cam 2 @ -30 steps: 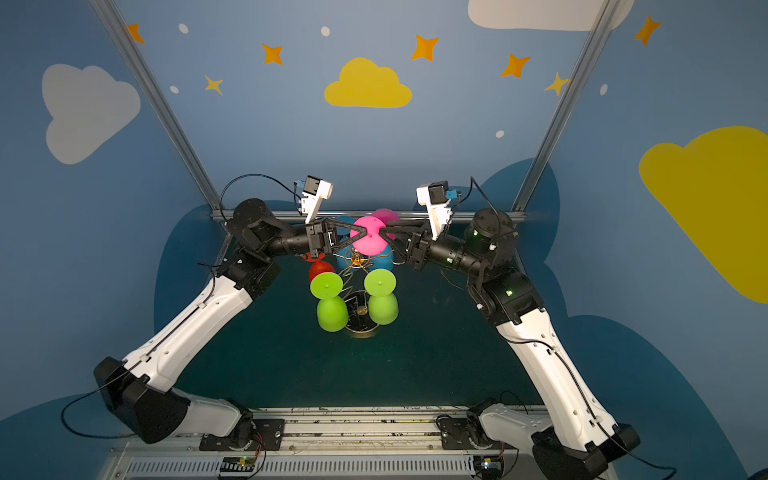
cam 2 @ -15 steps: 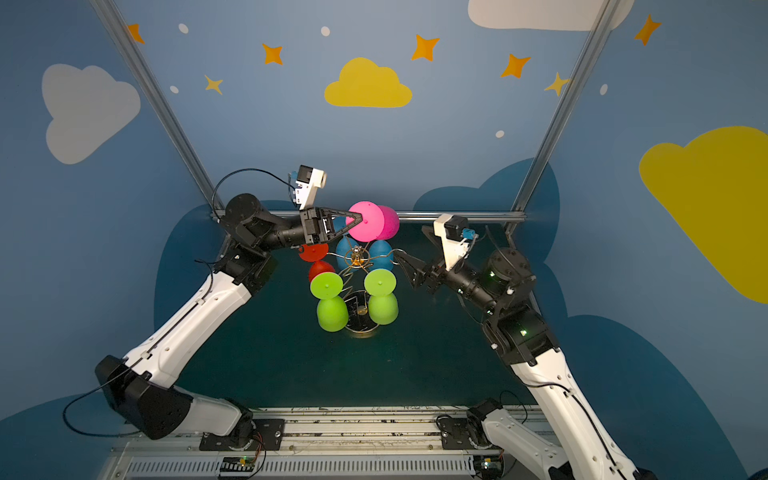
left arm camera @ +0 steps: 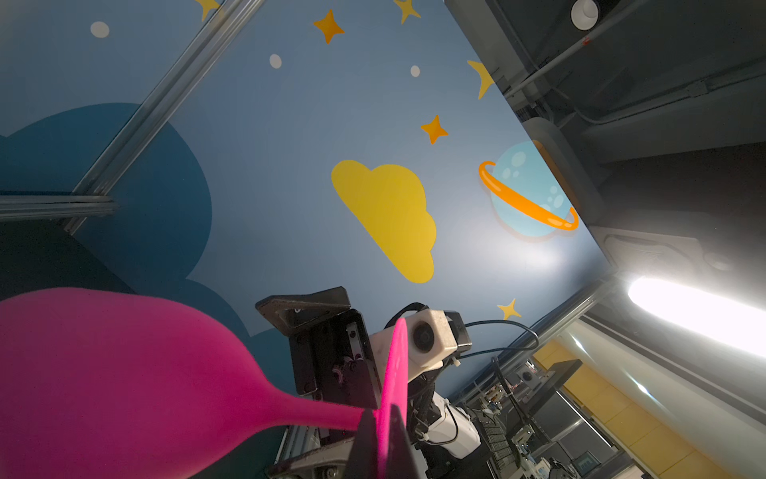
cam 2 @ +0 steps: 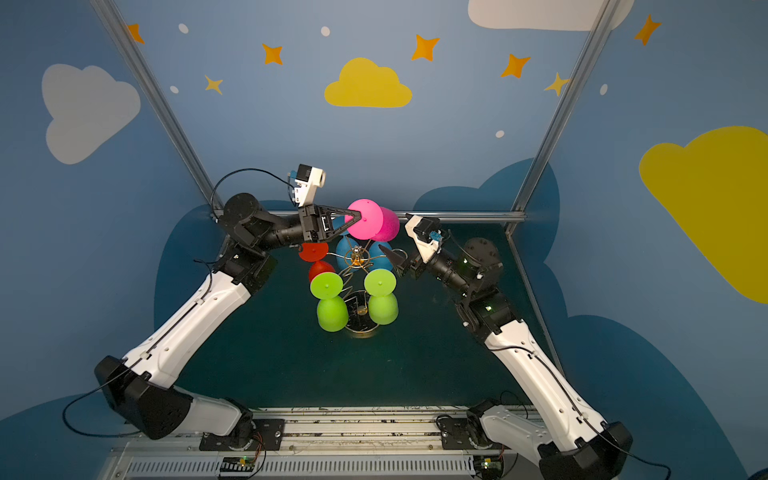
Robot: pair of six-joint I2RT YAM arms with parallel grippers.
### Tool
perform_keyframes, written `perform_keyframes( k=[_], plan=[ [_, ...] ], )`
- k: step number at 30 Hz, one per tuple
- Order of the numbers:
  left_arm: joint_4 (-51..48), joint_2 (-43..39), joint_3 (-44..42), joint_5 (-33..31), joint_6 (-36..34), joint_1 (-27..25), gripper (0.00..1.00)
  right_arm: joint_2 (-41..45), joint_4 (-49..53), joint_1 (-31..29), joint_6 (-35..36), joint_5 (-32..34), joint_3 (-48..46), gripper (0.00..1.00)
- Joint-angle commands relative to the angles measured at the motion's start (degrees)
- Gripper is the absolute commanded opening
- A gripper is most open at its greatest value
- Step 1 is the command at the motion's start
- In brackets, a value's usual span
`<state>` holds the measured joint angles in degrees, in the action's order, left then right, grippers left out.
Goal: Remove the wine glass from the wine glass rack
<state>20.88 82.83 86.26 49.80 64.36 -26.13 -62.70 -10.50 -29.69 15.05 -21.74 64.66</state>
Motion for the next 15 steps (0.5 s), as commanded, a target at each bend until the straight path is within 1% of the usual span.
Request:
perform_keyframes(
  k=[1,7,13,15],
  plan=[
    [4.04,-0.98,1.12,-0.04,2.10,0.38,0.03,-1.94,-3.55,-0.51,2.09,-2.00,2.43,0.90],
    [4.44,-1.41,1.33,0.20,3.03,0.43,0.03,-6.33,-3.43,-1.47,2.07,-2.72,5.77,0.90],
    [6.49,-1.11,1.12,0.86,5.47,0.40,0.03,-10.14,-3.15,-1.85,2.09,-2.36,8.57,0.90],
    [7.59,-1.06,1.10,1.08,6.50,0.49,0.03,-11.01,-3.02,-2.03,3.93,-2.37,9.09,0.90]
  ],
)
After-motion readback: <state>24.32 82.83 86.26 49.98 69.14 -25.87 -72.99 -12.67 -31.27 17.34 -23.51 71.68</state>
